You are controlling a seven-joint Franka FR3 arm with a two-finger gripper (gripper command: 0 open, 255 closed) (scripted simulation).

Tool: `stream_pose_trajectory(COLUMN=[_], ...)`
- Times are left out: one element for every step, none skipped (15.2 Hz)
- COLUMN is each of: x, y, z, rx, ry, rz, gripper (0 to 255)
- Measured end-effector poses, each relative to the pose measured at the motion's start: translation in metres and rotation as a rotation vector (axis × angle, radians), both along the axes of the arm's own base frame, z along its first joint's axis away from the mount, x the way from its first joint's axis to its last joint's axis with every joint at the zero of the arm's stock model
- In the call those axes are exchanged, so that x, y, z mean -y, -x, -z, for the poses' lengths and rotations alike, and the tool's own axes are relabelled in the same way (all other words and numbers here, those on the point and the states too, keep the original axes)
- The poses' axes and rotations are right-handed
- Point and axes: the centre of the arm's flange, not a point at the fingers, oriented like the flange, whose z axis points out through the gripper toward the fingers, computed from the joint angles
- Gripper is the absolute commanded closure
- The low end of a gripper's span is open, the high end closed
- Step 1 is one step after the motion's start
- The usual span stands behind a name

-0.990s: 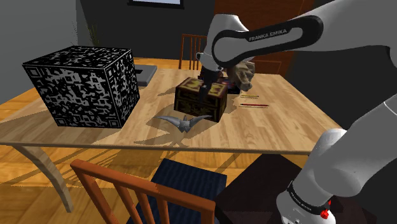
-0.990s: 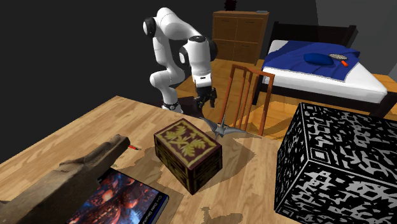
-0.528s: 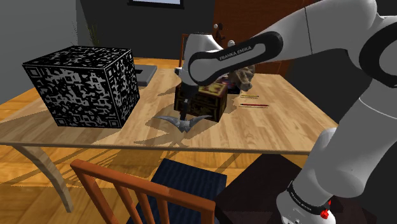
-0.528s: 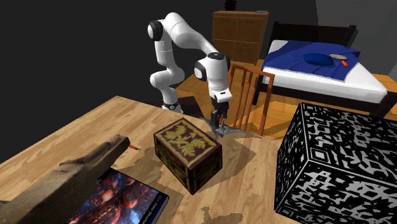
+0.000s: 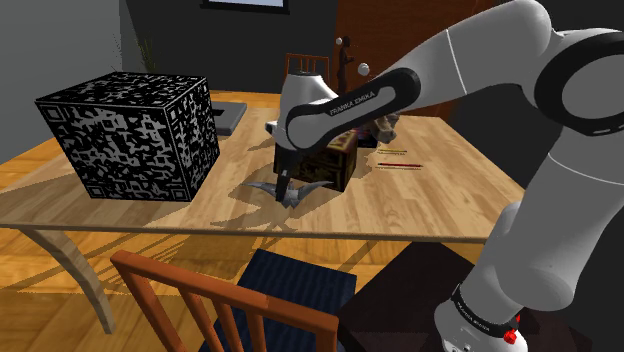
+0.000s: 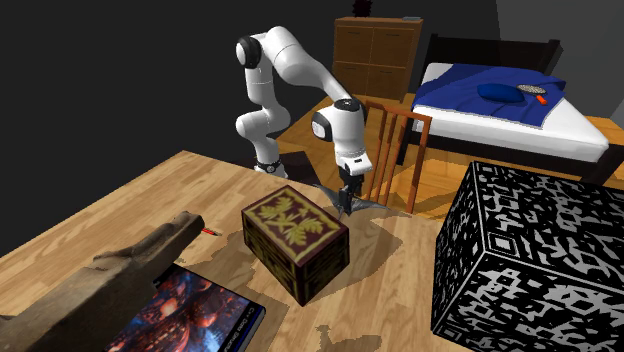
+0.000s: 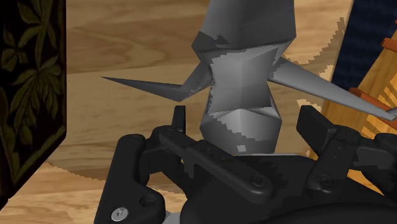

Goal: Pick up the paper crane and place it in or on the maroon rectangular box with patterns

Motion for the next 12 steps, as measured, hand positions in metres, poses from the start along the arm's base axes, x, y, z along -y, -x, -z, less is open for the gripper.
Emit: stream_pose_trajectory(x=[-0.0010,-0.0016,-0.0018,-0.0020,-0.0020,-0.0020,-0.0020,-0.0020,-0.0020,-0.0020,-0.0020,-0.0020], y=[0.0004,-0.0005,-0.0008,-0.0009,-0.0009,-0.0009,-0.0009,-0.0009,-0.0010,-0.0010,-0.0010,-0.0010], z=[0.0044,0.0067,0.0079,0.0083,0.0085,0.0086,0.0087,0.0087,0.0086,0.0085,0.0085,0.0085], rx=[0.000,0.000,0.000,0.000,0.000,0.000,0.000,0.000,0.001,0.001,0.001,0.001], ry=[0.000,0.000,0.000,0.000,0.000,0.000,0.000,0.000,0.000,0.000,0.000,0.000], rz=[0.000,0.000,0.000,0.000,0.000,0.000,0.000,0.000,0.000,0.000,0.000,0.000], gripper=[0,0,0,0,0,0,0,255,255,255,255,255])
